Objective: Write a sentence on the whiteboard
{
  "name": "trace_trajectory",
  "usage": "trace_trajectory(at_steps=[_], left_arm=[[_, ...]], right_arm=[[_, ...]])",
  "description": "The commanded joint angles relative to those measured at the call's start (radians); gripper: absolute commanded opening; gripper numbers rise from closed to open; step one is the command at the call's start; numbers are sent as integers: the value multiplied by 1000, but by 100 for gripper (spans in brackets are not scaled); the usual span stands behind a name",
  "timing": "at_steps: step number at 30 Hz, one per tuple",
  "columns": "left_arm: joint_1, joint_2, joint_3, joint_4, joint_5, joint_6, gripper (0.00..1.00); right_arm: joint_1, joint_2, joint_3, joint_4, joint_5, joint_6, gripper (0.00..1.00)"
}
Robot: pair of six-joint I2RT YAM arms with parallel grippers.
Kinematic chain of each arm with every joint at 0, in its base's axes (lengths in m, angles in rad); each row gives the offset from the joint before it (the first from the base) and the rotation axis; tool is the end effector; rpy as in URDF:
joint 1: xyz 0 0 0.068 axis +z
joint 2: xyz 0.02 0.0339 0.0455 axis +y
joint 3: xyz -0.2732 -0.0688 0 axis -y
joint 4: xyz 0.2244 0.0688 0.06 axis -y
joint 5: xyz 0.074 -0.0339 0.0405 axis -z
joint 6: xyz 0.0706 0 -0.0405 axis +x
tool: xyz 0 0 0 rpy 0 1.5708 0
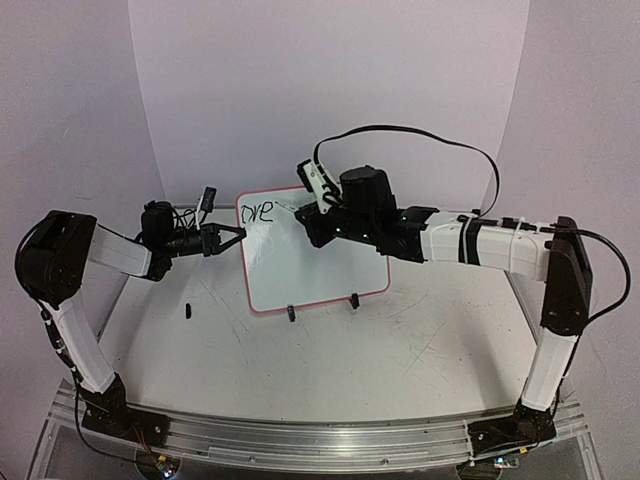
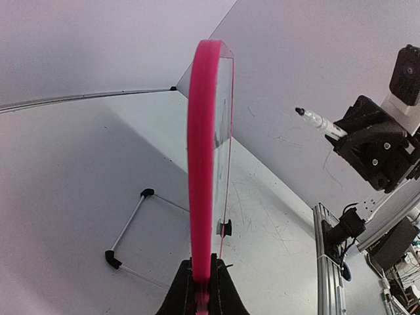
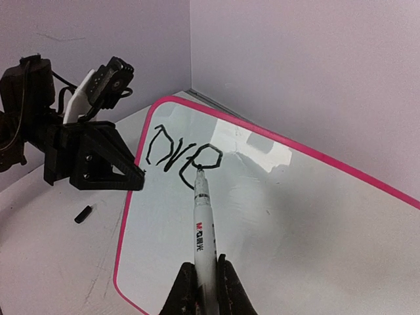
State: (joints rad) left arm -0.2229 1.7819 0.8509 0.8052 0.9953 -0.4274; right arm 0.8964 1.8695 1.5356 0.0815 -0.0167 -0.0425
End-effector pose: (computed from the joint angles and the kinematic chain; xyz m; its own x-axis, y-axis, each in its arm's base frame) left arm 0.3486 -0.1398 0.2223 -0.4977 -0.1185 -0.8592 0.7975 0.3271 -0.5070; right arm 0.2939 0.3695 0.3216 -0.1222 -0.2209 -0.9676 -0.7970 0.6029 -0.0370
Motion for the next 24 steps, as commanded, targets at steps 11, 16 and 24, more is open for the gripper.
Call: trace_trajectory(at_steps=[11, 16, 24], left_arm=[[-11, -21, 69, -71, -19, 96, 0], [-9, -17, 74, -80, -15, 100, 0], [-10, -20, 72, -83, -15, 107, 0]], right_arm=[[-21, 75, 106, -11, 79, 16, 0], [-24, 34, 51, -8, 117, 18, 0], [-49, 46, 48, -3, 106, 35, 0]])
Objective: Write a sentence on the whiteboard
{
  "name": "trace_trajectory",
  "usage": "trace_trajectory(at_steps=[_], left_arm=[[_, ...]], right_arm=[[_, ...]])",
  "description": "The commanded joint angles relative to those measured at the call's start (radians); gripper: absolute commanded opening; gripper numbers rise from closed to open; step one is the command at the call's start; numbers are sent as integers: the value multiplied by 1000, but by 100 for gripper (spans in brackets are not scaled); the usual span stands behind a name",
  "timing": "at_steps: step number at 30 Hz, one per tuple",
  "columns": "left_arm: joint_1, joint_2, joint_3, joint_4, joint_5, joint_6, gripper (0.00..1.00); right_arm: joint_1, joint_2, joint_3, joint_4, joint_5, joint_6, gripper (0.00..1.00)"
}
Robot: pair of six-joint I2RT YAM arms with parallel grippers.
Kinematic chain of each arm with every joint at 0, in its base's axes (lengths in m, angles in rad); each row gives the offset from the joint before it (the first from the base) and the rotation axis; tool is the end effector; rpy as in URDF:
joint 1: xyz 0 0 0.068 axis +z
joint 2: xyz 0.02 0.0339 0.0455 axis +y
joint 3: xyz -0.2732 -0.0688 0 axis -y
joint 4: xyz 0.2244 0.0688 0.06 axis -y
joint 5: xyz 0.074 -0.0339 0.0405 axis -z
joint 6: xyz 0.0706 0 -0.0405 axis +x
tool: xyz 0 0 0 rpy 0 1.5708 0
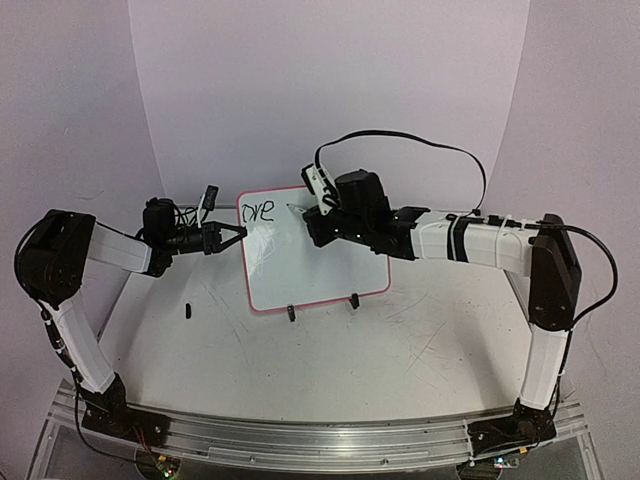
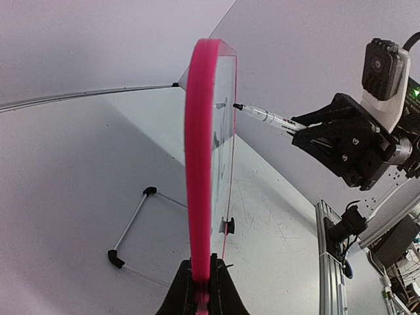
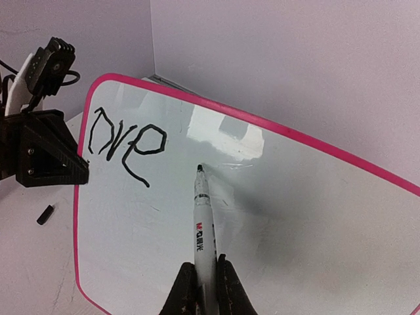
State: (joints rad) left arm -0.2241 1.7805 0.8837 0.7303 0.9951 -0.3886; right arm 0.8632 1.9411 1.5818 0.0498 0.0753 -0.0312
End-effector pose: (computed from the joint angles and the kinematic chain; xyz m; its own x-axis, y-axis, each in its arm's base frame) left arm 0.3522 -0.1410 0.2242 -0.5010 -0.0974 -0.8600 0.7971 0.3351 -0.5023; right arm 0.3210 0.3671 0.3015 -0.1757 -0.2533 -0.9513 -0.7170 0.6951 -0.0526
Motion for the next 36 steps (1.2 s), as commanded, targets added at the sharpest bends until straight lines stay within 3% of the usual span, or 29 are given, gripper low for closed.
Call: trace_trajectory(at_steps=[1, 36], left_arm=[[-8, -19, 40, -10, -15, 68, 0], [-9, -12, 56, -18, -10, 69, 0]], right_arm=[[-16, -24, 3, 28, 14, 24, 0], [-5, 61, 62, -10, -97, 64, 0]])
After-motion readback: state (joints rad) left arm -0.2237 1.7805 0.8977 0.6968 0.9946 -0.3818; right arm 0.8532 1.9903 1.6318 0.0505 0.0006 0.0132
